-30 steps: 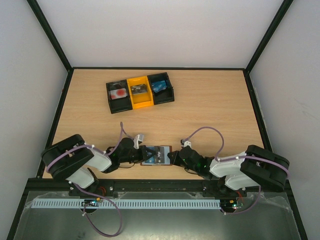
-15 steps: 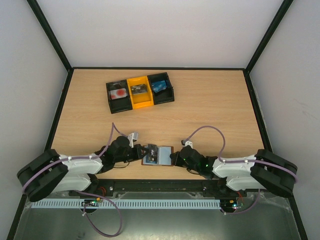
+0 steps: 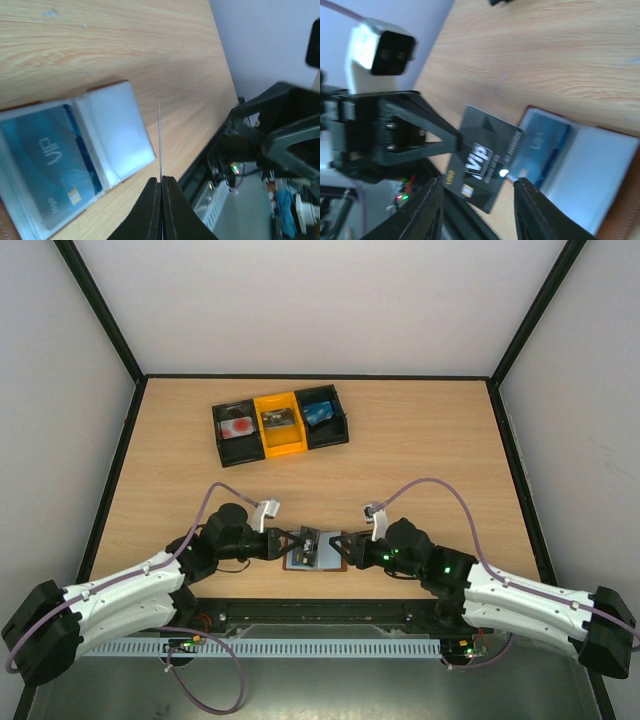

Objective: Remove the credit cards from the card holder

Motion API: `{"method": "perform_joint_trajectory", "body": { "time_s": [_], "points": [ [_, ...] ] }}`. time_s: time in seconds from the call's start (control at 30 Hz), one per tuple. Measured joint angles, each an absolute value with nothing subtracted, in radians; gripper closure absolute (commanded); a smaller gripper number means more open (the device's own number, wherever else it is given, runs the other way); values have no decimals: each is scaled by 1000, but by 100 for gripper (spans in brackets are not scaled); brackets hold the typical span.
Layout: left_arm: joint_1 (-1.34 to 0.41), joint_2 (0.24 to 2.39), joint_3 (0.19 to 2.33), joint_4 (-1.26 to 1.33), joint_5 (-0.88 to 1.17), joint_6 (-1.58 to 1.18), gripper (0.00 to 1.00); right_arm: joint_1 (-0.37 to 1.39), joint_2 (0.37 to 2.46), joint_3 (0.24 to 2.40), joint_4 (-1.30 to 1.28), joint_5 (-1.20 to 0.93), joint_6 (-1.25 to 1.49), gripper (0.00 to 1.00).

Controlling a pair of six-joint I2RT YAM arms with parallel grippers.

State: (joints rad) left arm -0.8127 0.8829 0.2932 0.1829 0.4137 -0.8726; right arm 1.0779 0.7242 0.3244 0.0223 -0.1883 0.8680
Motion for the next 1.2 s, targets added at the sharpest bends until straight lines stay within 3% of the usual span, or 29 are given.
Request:
{"method": "perform_joint_trajectory", "body": {
  "time_s": [0.37, 0.53, 0.73, 0.97, 1.17, 1.2],
  "points": [
    [-813, 768, 294, 163, 656, -815, 98, 1079, 659, 401, -126, -323, 751, 41],
    [-815, 760, 290, 193, 741, -814, 98, 1079, 704, 424, -128, -380, 731, 42],
    [-826, 732, 277, 233, 803, -820, 98, 1079, 721, 435, -89, -471, 730, 58],
    [-828, 727, 248, 281, 828, -834, 98, 1079, 720, 420, -5, -566, 760, 97],
    [-833, 708, 241, 286, 840, -845, 97, 1078, 711, 383, 59, -608, 792, 98],
    [-833, 705, 241, 285, 842, -845, 89, 1078, 709, 379, 69, -613, 795, 98]
  ]
}}
